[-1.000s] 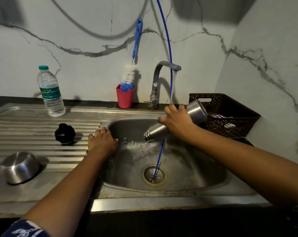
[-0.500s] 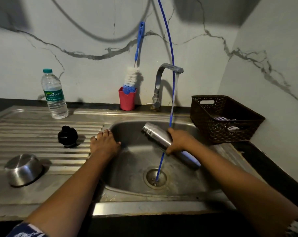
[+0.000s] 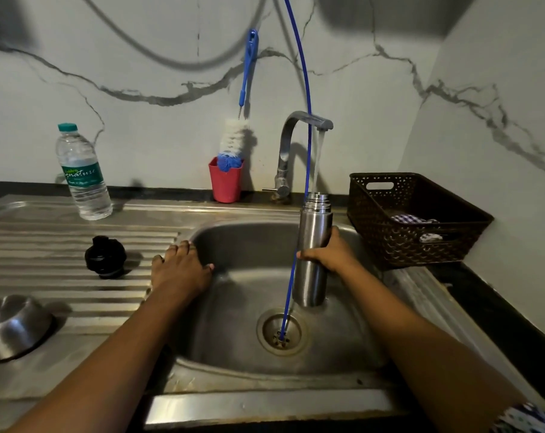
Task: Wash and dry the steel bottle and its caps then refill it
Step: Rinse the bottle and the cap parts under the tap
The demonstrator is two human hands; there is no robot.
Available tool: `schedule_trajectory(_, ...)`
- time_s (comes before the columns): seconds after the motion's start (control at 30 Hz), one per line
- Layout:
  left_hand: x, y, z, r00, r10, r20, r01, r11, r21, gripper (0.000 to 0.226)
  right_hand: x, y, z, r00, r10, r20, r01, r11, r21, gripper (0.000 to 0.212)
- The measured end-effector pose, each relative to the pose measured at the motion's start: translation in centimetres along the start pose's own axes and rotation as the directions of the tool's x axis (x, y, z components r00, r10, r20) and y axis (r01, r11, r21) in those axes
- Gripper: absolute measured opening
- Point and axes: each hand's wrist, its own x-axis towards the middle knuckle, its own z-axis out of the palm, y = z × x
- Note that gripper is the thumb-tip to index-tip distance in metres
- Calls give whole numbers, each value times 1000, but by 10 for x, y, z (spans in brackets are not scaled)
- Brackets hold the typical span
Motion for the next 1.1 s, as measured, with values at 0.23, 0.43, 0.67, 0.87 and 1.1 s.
schedule_trajectory(0.23,0,0,0,1000,-10,4,10,1000,17,72,2,3,0,999,-48,-2,47,997,-67,93)
schedule_trajectory(0.43,0,0,-2,1000,-20,10,20,1000,23,73,-1,9,9,999,-11,35,15,994,-106,98)
schedule_trajectory(0.67,-1,0,-2,1000,-24,5,24,999,26,73,-4,12,9,999,28,42,-23,992,-126,98)
schedule_trajectory(0.87,-2,0,-3,1000,-11,10,10,1000,7,72,-1,6,5,1000,-11,-15,10,998,-57,92)
schedule_trajectory(1.1,-1,0,-3,1000,-2,9,2,1000,18,71,0,2,3,998,-48,-44,46,998,-51,91)
